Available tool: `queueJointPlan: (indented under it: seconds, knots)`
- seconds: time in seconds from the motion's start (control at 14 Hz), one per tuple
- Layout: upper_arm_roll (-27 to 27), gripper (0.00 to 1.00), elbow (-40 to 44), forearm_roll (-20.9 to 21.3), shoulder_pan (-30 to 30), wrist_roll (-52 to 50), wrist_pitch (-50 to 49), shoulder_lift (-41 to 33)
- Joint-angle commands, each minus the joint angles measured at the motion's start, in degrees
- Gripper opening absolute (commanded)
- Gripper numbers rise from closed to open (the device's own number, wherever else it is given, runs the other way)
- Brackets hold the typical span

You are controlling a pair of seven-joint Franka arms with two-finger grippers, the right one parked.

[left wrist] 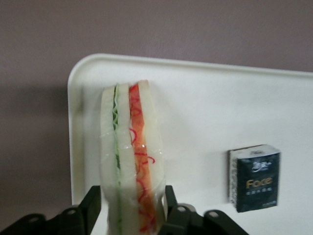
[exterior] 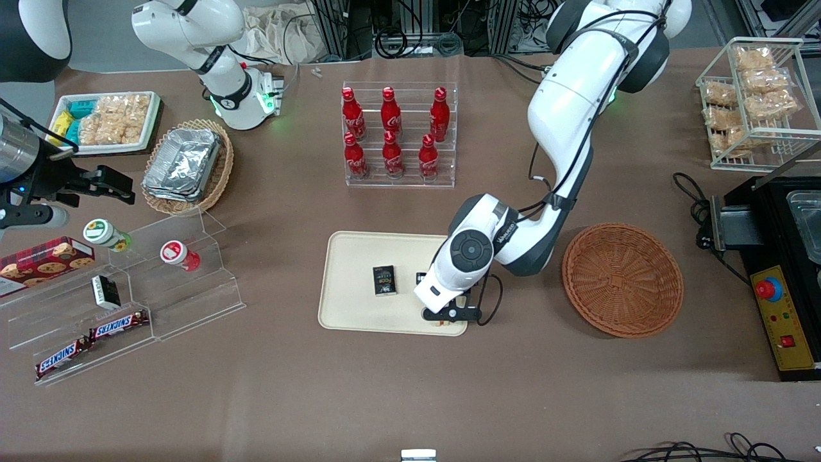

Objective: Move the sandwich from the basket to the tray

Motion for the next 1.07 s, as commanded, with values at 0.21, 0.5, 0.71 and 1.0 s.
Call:
queueJointPlan:
  seconds: [0.21, 0.5, 0.71, 1.0]
  knots:
    - [6.06, 1.0, -4.39, -0.77, 0.33, -1.41, -13.21, -16.84]
    - [15.91, 1.0, -4.56, -0.77, 0.42, -0.62, -24.75, -25.02]
    - [21.37, 1.0, -6.05, -0.77, 0.42, 1.74, -28.19, -28.71]
    - [30.25, 1.0, -22.8, -1.04, 0.42, 15.17, -21.55, -37.5]
